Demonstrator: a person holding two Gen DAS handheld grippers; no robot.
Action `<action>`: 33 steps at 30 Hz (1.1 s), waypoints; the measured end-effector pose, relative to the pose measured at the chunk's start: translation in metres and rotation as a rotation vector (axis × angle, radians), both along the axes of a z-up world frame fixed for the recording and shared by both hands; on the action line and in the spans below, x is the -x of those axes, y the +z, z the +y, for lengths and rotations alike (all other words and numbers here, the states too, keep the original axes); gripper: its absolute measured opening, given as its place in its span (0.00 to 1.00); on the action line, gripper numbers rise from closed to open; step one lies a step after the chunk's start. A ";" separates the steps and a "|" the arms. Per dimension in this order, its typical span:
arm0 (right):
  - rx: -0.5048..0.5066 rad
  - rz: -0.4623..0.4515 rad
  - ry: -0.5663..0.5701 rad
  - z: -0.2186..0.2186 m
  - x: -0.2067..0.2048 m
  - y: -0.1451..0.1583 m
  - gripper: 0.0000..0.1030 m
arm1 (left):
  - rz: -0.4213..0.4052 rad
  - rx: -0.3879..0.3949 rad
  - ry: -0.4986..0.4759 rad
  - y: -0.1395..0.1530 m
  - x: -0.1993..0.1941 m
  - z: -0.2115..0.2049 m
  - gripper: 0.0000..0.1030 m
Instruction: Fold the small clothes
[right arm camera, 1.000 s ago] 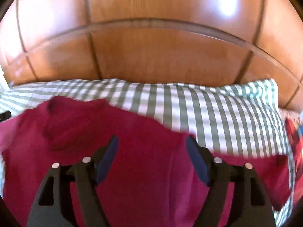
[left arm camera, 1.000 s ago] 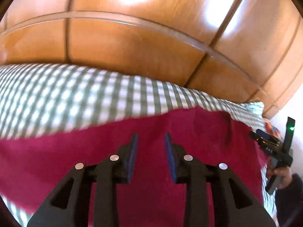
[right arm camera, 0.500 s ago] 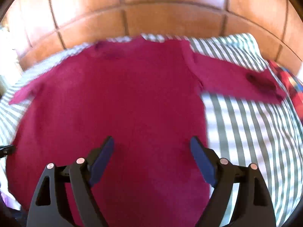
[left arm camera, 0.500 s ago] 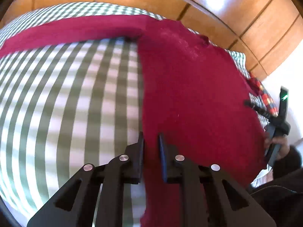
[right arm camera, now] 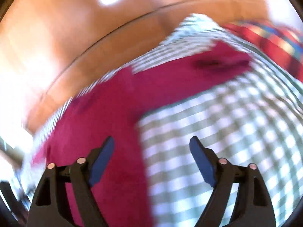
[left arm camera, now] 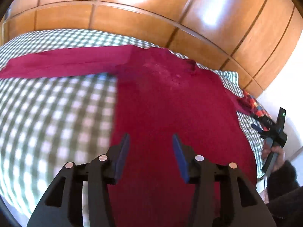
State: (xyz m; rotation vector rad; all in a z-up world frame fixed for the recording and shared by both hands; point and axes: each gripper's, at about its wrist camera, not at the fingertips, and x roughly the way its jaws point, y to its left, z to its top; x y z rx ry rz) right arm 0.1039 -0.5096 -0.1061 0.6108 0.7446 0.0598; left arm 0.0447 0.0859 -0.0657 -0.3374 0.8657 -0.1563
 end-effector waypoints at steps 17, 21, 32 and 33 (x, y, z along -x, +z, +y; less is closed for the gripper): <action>0.675 0.041 -0.140 -0.042 -0.088 -0.002 0.75 | 0.130 -0.008 -0.083 -0.035 -0.057 -0.050 0.56; 0.648 0.073 -0.080 -0.047 -0.108 0.008 0.06 | 0.137 -0.013 -0.077 -0.035 -0.059 -0.051 0.56; 0.001 0.044 -0.385 -0.176 -0.095 0.058 0.03 | 0.134 0.029 -0.072 -0.035 -0.059 -0.045 0.56; -0.018 0.033 -0.374 -0.170 -0.094 0.062 0.03 | 0.132 0.039 -0.076 -0.033 -0.058 -0.044 0.56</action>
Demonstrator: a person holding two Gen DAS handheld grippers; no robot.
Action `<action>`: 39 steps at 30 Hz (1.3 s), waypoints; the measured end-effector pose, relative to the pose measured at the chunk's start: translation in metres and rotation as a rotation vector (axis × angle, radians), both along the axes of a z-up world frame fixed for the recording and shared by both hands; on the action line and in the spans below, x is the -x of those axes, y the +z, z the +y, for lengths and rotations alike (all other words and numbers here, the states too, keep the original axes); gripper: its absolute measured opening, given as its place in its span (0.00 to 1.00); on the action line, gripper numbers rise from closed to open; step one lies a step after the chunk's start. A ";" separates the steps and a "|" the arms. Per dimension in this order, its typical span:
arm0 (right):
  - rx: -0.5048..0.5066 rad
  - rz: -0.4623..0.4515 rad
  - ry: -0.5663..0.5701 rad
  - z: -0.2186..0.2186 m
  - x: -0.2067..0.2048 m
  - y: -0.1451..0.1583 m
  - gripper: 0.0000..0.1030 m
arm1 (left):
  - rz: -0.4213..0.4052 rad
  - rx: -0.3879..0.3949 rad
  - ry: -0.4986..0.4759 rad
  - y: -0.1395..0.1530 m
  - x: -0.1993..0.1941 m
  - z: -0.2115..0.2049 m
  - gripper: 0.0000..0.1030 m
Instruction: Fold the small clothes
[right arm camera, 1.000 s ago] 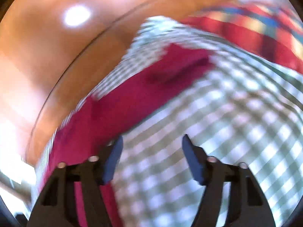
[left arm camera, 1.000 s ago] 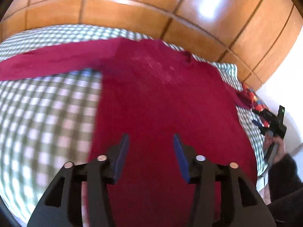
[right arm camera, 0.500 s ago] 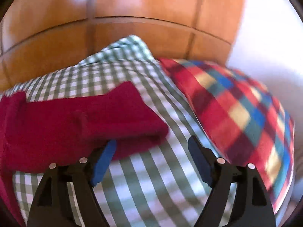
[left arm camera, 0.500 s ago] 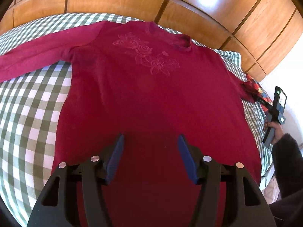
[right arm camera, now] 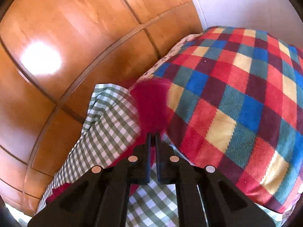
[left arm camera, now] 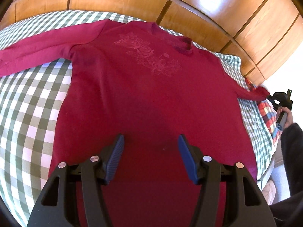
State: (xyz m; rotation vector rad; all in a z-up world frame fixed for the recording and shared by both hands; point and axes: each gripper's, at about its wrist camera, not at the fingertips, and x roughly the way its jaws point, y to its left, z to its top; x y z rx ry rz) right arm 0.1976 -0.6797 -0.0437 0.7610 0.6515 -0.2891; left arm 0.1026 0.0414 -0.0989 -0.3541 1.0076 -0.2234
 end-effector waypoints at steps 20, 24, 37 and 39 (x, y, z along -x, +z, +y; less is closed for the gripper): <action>0.084 -0.197 0.514 0.236 -0.014 0.097 0.42 | -0.117 0.113 0.035 0.033 0.034 0.053 0.65; 0.109 -0.098 0.298 0.151 0.019 0.056 0.51 | -0.117 0.124 0.056 0.030 0.037 0.064 0.65; 0.616 0.133 0.347 0.146 0.013 -0.023 0.65 | -0.044 0.127 0.025 0.018 0.005 0.025 0.65; 0.708 0.176 0.416 0.166 -0.017 -0.034 0.68 | -0.038 0.120 0.011 0.018 0.002 0.016 0.65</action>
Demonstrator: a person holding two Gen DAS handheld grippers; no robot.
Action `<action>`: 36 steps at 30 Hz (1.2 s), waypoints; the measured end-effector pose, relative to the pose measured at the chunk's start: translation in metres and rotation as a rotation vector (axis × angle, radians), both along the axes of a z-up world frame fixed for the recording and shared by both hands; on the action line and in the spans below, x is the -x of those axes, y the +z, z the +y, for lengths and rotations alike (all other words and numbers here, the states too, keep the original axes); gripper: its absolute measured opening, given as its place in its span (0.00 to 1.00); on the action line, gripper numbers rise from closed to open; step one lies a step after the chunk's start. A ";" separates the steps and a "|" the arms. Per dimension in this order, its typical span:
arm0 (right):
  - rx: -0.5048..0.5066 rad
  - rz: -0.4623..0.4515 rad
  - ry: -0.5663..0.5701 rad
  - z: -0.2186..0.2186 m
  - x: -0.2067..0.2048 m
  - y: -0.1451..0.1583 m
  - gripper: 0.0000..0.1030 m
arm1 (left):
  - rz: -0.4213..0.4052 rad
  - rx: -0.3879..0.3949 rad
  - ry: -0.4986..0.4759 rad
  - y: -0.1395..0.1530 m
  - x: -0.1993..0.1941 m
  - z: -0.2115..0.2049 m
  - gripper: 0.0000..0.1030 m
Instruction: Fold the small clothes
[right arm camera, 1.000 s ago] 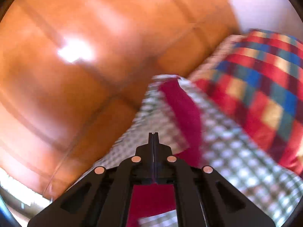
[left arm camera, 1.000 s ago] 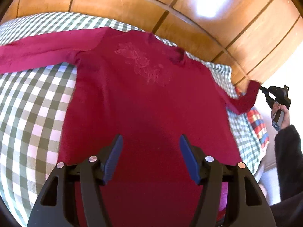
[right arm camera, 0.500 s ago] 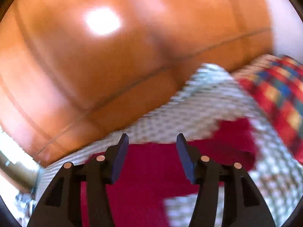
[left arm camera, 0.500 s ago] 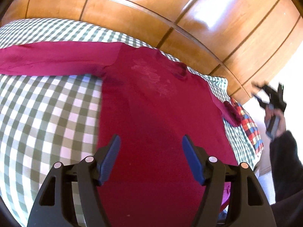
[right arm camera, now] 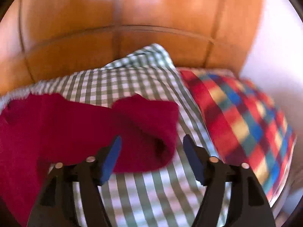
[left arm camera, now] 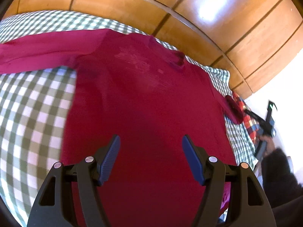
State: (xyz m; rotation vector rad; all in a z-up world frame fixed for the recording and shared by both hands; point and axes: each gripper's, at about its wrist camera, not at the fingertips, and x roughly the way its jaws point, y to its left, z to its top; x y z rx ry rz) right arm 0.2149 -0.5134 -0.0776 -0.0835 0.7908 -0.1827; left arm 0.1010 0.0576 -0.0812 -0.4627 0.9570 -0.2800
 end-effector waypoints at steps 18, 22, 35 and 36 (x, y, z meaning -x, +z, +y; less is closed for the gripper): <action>-0.648 -0.267 0.260 0.060 -0.011 0.126 0.06 | -0.058 0.096 -0.003 0.014 -0.013 0.015 0.65; -0.679 -0.253 0.492 0.164 0.000 0.139 0.06 | -0.098 0.157 0.008 0.029 -0.021 0.025 0.65; -0.639 -0.092 0.578 0.215 0.027 0.056 0.61 | -0.089 0.291 0.119 0.026 -0.073 0.066 0.68; -0.622 -0.088 0.535 0.196 0.031 0.047 0.62 | -0.081 0.291 0.128 0.023 -0.078 0.068 0.68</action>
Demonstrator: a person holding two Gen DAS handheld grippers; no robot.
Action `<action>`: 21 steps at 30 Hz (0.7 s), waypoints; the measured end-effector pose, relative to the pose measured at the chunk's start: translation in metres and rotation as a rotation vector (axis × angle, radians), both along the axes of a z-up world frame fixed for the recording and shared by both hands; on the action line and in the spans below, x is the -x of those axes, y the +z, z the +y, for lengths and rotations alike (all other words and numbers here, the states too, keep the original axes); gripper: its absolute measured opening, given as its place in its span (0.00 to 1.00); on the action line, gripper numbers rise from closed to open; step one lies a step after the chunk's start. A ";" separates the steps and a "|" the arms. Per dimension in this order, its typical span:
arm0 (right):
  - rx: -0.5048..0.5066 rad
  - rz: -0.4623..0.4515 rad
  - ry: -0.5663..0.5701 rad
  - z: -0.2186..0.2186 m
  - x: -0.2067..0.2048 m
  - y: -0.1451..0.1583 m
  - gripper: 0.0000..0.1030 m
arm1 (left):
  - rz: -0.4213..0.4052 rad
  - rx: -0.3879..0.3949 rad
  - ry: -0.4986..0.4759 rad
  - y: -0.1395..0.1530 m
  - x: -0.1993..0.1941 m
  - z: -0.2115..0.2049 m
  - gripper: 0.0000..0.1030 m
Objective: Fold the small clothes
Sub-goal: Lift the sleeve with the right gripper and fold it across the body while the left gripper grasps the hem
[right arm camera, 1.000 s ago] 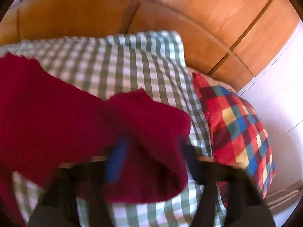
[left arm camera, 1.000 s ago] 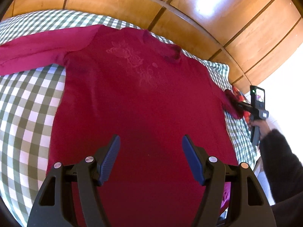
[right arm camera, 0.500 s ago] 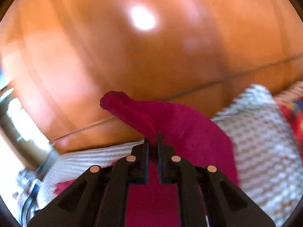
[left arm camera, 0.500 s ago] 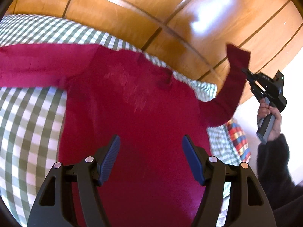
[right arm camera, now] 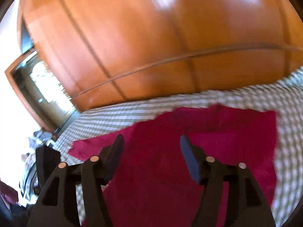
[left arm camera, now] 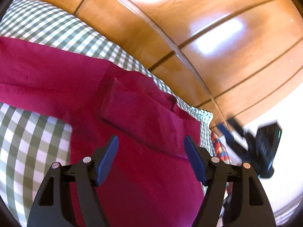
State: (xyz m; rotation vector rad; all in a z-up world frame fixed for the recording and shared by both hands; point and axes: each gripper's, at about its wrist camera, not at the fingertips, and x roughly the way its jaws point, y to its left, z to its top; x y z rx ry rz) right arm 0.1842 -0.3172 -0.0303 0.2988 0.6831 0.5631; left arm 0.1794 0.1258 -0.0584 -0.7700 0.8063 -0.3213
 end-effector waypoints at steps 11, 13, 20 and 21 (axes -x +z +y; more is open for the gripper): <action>0.137 0.227 -0.282 -0.132 0.015 -0.103 0.63 | 0.104 -0.179 0.032 -0.029 -0.073 -0.007 0.68; 0.118 0.232 -0.276 -0.131 0.008 -0.110 0.61 | 0.135 -0.213 0.024 -0.037 -0.084 -0.011 0.53; 0.161 0.213 -0.327 -0.121 -0.027 -0.113 0.56 | 0.029 -0.208 0.046 -0.014 -0.077 -0.014 0.05; 0.201 0.240 -0.337 -0.119 -0.026 -0.116 0.56 | 0.011 -0.202 0.057 -0.010 -0.071 -0.014 0.05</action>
